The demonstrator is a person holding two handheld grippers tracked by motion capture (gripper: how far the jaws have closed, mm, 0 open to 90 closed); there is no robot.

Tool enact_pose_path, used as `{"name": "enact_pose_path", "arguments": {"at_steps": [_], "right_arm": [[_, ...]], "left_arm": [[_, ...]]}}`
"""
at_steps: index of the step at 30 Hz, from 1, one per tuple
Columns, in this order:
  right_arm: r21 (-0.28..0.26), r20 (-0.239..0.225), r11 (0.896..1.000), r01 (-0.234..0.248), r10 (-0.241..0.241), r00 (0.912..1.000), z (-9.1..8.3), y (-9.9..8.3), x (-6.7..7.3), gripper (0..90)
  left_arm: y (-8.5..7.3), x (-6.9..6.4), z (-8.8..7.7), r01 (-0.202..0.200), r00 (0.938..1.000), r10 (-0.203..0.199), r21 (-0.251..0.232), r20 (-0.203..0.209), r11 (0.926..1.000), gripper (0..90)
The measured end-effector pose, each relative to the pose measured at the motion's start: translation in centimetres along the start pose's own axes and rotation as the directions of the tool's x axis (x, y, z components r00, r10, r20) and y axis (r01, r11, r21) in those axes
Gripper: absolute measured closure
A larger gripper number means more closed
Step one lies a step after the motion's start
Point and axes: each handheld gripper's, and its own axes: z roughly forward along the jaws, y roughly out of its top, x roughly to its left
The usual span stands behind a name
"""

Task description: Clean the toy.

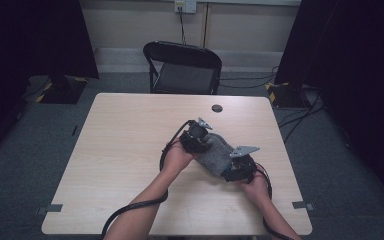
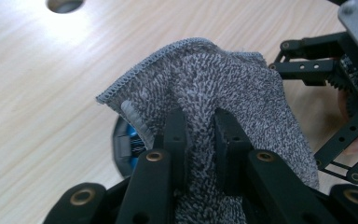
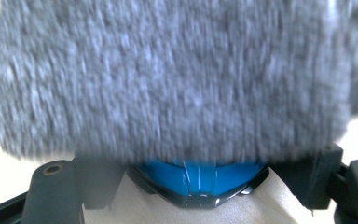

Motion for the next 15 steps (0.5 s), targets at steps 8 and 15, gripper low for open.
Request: {"name": "enact_pose_path", "arguments": {"at_steps": [8, 15], "right_arm": [[0.0, 0.001, 1.0, 0.0, 0.0, 1.0, 0.0, 0.0, 0.0, 24.0], [0.0, 0.0, 1.0, 0.0, 0.0, 1.0, 0.0, 0.0, 0.0, 24.0]], "left_arm": [[-0.4, 0.2, 1.4, 0.004, 0.9999, -0.003, 0.037, -0.01, 0.9993, 77.4], [-0.8, 0.8, 2.0, 0.018, 0.9997, -0.017, 0.049, -0.018, 0.9986, 77.3]]}}
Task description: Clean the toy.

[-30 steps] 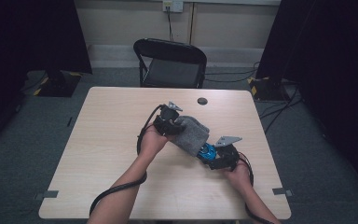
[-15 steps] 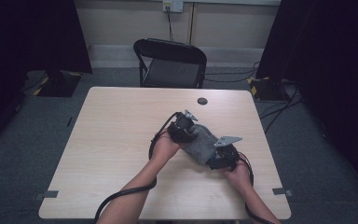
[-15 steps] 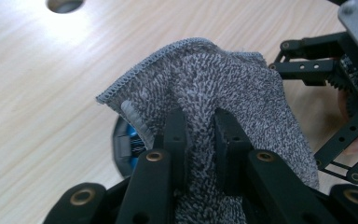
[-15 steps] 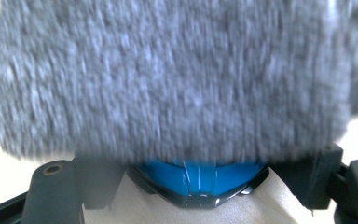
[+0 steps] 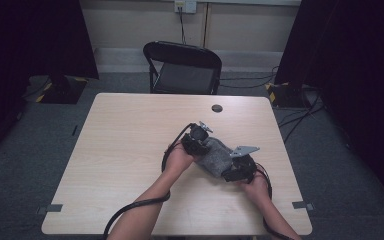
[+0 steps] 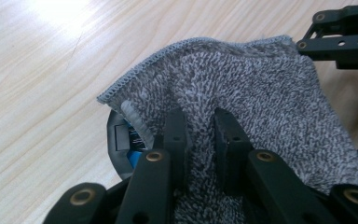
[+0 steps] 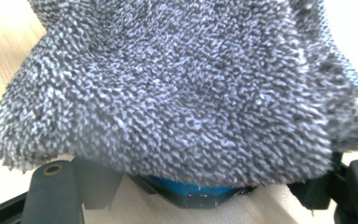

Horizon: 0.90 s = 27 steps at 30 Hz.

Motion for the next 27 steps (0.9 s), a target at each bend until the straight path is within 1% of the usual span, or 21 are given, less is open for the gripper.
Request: {"name": "enact_pose_path", "arguments": {"at_steps": [2, 3, 7, 8, 11, 13, 14, 16, 19, 21, 22, 27], "right_arm": [[0.0, 0.0, 1.0, 0.0, 0.0, 1.0, 0.0, 0.0, 0.0, 24.0], [0.0, 0.0, 1.0, 0.001, -0.001, 1.0, 0.0, 0.0, 0.0, 24.0], [0.0, 0.0, 1.0, 0.0, 0.0, 1.0, 0.0, 0.0, 0.0, 24.0], [0.0, 0.0, 1.0, 0.0, 0.0, 1.0, 0.0, 0.0, 0.0, 24.0], [0.0, 0.0, 1.0, 0.0, 0.0, 1.0, 0.0, 0.0, 0.0, 24.0], [0.0, 0.0, 1.0, 0.0, 0.0, 1.0, 0.0, 0.0, 0.0, 24.0], [0.0, 0.0, 1.0, 0.0, 0.0, 1.0, 0.0, 0.0, 0.0, 24.0], [0.0, 0.0, 1.0, 0.0, 0.0, 1.0, 0.0, 0.0, 0.0, 24.0], [0.0, 0.0, 1.0, 0.0, 0.0, 1.0, 0.0, 0.0, 0.0, 24.0], [0.0, 0.0, 1.0, 0.0, 0.0, 1.0, 0.0, 0.0, 0.0, 24.0], [0.0, 0.0, 1.0, -0.001, 0.001, 1.0, 0.0, 0.0, 0.0, 24.0], [0.0, 0.0, 1.0, 0.0, 0.0, 1.0, 0.0, 0.0, 0.0, 24.0]], "left_arm": [[0.0, 0.1, 0.0, -0.007, 0.9999, 0.007, 0.005, -0.008, 1.0, 77.3], [0.1, 0.2, 0.1, -0.001, 1.0, 0.001, 0.007, -0.009, 1.0, 77.3], [0.2, 0.6, 0.1, 0.002, 0.9996, -0.001, 0.005, -0.029, 1.0, 77.3], [0.2, 0.8, 0.0, 0.001, 0.9993, 0.0, 0.011, -0.037, 0.9999, 77.3], [0.4, 1.3, 0.0, 0.015, 0.9987, -0.015, 0.008, -0.048, 0.9999, 77.2], [0.5, 1.6, 0.0, 0.014, 0.9979, -0.014, 0.01, -0.063, 0.9998, 77.3], [0.5, 1.8, 0.0, 0.022, 0.998, -0.021, 0.007, -0.06, 0.9997, 77.3], [0.6, 2.1, -0.1, 0.022, 0.9967, -0.021, 0.012, -0.079, 0.9997, 77.3], [0.5, 2.6, 0.0, 0.029, 0.9956, -0.028, 0.012, -0.089, 0.9995, 77.3], [0.5, 2.7, 0.0, 0.034, 0.9956, -0.032, 0.019, -0.088, 0.9992, 77.3], [0.5, 3.0, 0.1, 0.039, 0.9947, -0.037, 0.022, -0.096, 0.999, 77.3], [0.5, 3.5, 0.2, 0.045, 0.9934, -0.042, 0.027, -0.107, 0.9986, 77.2]]}}
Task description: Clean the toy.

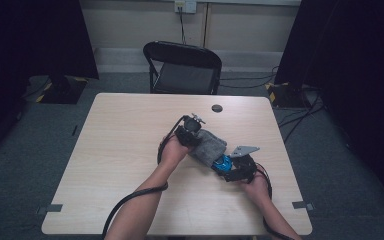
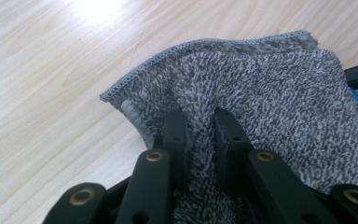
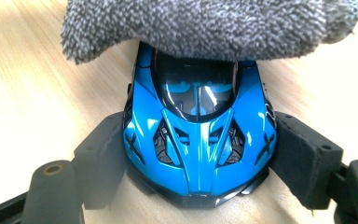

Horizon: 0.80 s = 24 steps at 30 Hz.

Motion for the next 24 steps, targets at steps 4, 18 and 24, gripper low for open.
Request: {"name": "enact_pose_path", "arguments": {"at_steps": [4, 18, 24], "right_arm": [[0.0, 0.0, 1.0, 0.0, 0.0, 1.0, 0.0, 0.0, 0.0, 24.0], [0.0, 0.0, 1.0, 0.0, 0.0, 1.0, 0.0, 0.0, 0.0, 24.0], [0.0, 0.0, 1.0, 0.0, 0.0, 1.0, 0.0, 0.0, 0.0, 24.0]], "left_arm": [[-0.1, 0.5, 0.0, 0.007, 0.9999, -0.007, 0.002, -0.009, 1.0, 77.2], [-0.7, 2.1, -0.1, 0.04, 0.9989, -0.04, 0.003, -0.024, 0.9992, 77.2], [-0.9, 2.6, -0.1, 0.05, 0.9983, -0.05, 0.003, -0.029, 0.9987, 77.2]]}}
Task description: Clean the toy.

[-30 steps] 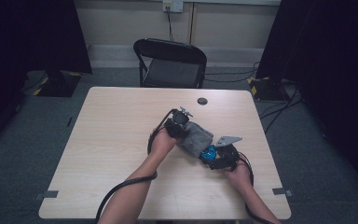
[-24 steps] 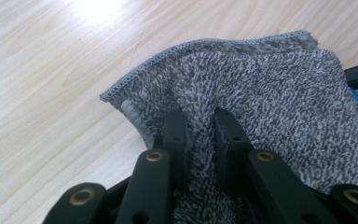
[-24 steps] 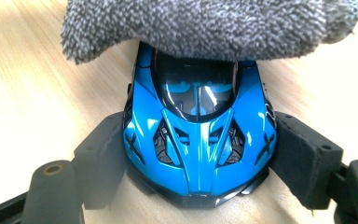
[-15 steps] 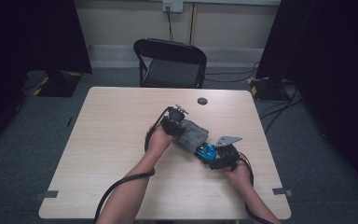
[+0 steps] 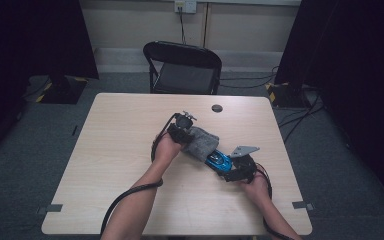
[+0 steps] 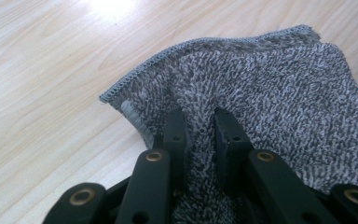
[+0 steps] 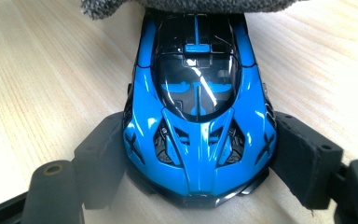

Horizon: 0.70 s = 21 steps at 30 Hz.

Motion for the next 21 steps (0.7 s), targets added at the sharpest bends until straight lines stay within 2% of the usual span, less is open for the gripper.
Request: {"name": "enact_pose_path", "arguments": {"at_steps": [6, 21], "right_arm": [[0.0, 0.0, 1.0, 0.0, 0.0, 1.0, 0.0, 0.0, 0.0, 24.0], [0.0, 0.0, 1.0, 0.0, 0.0, 1.0, 0.0, 0.0, 0.0, 24.0]], "left_arm": [[-0.4, 0.5, 0.1, 0.022, 0.9997, -0.022, -0.006, -0.008, 0.9997, 77.2], [-0.9, 2.2, -0.4, 0.038, 0.9984, -0.038, 0.008, -0.041, 0.9992, 77.2]]}}
